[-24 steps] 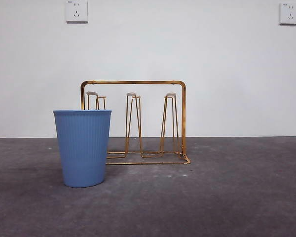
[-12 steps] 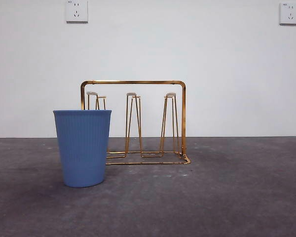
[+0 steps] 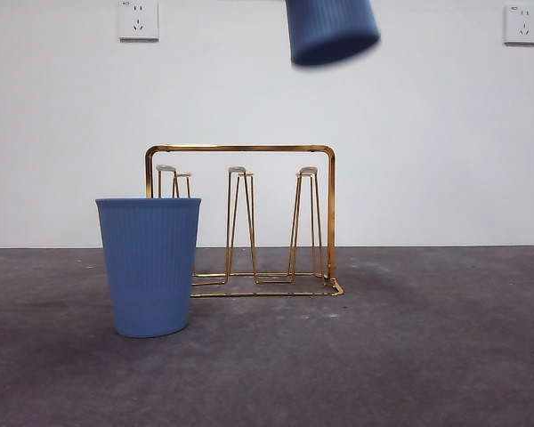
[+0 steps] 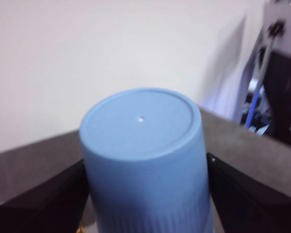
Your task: Pick up cup 1,put cup 1 in the cup rack,pick up cup 2,put cup 2 in the cup rack
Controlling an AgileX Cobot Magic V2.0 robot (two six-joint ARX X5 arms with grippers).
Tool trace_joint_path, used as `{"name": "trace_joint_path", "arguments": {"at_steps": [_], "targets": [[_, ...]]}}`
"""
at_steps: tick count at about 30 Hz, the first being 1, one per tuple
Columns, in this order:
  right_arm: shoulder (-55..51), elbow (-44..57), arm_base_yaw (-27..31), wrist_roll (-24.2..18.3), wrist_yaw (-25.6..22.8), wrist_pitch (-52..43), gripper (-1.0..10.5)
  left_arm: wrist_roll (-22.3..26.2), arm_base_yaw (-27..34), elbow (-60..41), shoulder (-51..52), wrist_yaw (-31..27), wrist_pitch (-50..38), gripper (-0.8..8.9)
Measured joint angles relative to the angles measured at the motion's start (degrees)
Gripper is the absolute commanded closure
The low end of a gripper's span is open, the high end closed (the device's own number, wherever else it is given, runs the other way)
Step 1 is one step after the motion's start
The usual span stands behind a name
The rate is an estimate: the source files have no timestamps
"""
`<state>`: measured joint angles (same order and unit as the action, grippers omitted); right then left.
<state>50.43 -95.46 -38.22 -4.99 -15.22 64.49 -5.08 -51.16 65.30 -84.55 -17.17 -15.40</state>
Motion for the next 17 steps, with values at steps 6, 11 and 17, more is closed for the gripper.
{"name": "trace_joint_path", "arguments": {"at_steps": [6, 11, 17], "targets": [[0.0, 0.0, 0.0, 0.0, 0.0, 0.7, 7.2, 0.2, 1.2, 0.0, -4.7, -2.9, -2.7, 8.21], [0.0, 0.0, 0.0, 0.0, 0.0, 0.9, 7.2, 0.4, 3.1, 0.0, -6.6, -3.7, -3.5, 8.21], [0.0, 0.0, 0.0, 0.0, 0.0, 1.0, 7.2, 0.6, 4.9, 0.0, -8.6, -3.7, -4.7, 8.21]]}}
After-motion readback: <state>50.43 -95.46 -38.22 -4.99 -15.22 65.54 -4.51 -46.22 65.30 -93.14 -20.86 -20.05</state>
